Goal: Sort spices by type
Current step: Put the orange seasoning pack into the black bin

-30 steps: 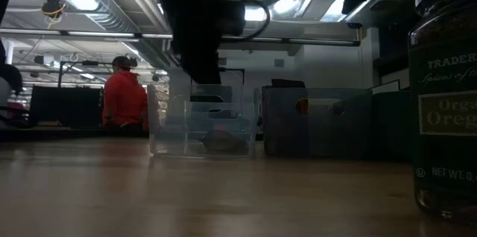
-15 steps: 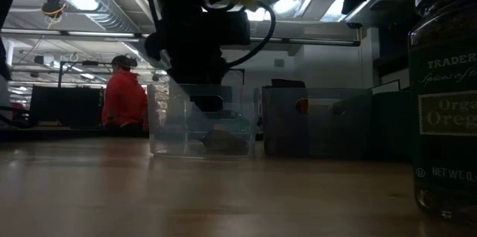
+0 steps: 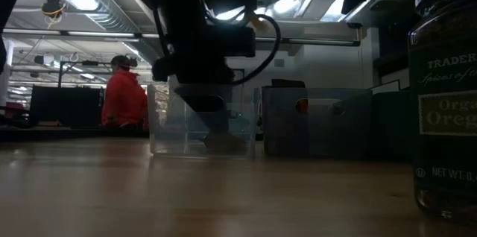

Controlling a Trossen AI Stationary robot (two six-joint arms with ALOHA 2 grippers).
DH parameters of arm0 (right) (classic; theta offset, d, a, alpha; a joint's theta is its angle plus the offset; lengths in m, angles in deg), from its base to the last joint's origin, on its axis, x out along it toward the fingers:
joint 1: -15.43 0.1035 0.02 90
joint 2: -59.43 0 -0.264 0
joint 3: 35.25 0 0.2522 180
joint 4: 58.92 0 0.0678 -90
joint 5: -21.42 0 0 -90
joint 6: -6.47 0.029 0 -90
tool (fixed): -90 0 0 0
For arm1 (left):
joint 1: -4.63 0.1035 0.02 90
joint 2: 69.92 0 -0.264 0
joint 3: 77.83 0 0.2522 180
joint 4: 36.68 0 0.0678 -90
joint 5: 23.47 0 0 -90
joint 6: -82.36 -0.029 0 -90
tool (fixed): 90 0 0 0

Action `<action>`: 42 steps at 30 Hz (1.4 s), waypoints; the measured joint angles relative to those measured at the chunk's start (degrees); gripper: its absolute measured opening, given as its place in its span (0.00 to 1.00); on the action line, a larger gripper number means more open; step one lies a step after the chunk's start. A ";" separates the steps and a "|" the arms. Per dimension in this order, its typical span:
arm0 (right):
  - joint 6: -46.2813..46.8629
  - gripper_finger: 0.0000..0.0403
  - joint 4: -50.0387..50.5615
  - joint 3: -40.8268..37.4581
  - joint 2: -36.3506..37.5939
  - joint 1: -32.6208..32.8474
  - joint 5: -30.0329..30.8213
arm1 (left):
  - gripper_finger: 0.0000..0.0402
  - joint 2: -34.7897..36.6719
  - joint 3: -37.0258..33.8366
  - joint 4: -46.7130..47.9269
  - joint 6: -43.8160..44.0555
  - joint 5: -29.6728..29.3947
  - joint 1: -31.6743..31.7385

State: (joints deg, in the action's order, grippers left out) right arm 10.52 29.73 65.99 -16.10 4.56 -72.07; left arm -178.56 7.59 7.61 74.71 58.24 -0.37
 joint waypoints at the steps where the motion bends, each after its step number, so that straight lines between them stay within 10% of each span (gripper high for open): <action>1: -0.01 0.42 0.00 0.00 0.00 0.00 0.00 | 0.36 0.00 0.00 0.10 0.08 -1.03 0.00; 27: -0.04 0.42 0.04 -0.01 0.00 0.00 0.00 | 0.35 -2.32 0.11 0.17 -0.10 -3.28 -0.15; 42: -0.04 0.42 0.07 -0.01 0.00 0.00 0.00 | 0.04 -2.27 0.09 0.28 1.27 -3.73 -0.15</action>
State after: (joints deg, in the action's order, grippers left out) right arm 10.48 29.80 65.98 -16.10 4.56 -72.07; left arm -180.83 7.68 7.88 75.99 54.51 -0.52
